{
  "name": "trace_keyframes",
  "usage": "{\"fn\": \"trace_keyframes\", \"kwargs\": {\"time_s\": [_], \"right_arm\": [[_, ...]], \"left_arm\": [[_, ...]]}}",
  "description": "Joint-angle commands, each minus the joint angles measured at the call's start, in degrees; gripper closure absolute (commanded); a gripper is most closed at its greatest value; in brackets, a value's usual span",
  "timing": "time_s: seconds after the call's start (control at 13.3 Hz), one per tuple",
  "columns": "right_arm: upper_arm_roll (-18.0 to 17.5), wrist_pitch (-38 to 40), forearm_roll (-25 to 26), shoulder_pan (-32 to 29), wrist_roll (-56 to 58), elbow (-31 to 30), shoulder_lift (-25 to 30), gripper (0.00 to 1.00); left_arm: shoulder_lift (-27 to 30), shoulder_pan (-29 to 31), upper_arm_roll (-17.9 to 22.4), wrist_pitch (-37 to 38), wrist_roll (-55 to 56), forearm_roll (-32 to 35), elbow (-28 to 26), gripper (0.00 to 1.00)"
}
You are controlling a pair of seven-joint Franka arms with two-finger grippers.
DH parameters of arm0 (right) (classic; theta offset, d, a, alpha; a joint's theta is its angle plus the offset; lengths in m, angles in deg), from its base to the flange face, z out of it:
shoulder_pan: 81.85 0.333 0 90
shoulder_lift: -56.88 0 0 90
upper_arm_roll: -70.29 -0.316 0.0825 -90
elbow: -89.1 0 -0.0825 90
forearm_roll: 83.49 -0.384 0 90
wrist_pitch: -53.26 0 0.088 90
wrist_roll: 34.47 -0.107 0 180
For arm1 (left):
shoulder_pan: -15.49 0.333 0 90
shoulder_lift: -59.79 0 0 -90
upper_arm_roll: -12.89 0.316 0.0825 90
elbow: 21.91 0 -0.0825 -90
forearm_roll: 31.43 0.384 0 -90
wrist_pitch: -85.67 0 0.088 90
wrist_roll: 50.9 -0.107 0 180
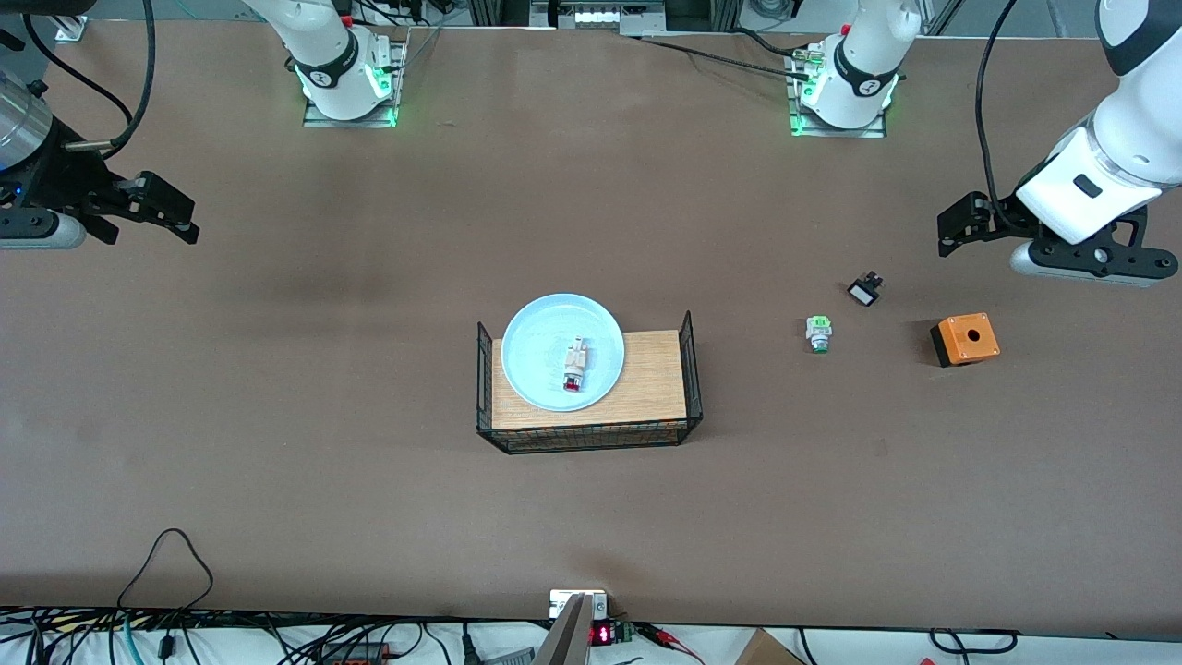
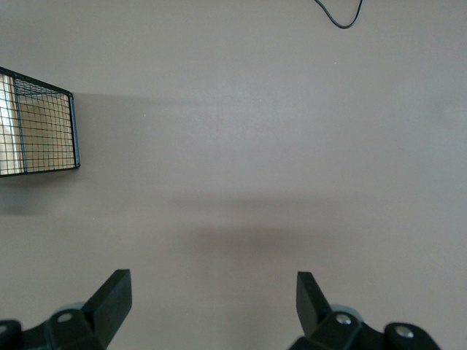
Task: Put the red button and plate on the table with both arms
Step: 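Reach the left gripper toward the red button on the blue plate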
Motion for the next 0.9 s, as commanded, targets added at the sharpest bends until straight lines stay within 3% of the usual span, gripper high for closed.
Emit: {"fn": "trace_keyframes", "kwargs": {"time_s": [0.0, 0.6, 0.83], "right_arm": [[0.14, 0.33, 0.02, -0.11, 0.53, 0.77, -0.44, 0.00], [0.22, 1.73, 0.10, -0.03, 0.18, 0.68, -0.09, 0.00], [0.22, 1.73, -0.07, -0.03, -0.17, 0.68, -0.18, 0.00]], "left_arm": [[-0.38, 0.51, -0.51, 0.83, -0.71, 0.78, 1.16, 0.00], [-0.38, -0.28, -0.60, 3.36, 0.00, 0.43, 1.60, 0.00], [-0.47, -1.07, -2.52, 5.22, -0.01, -0.01, 1.77, 0.00]]}}
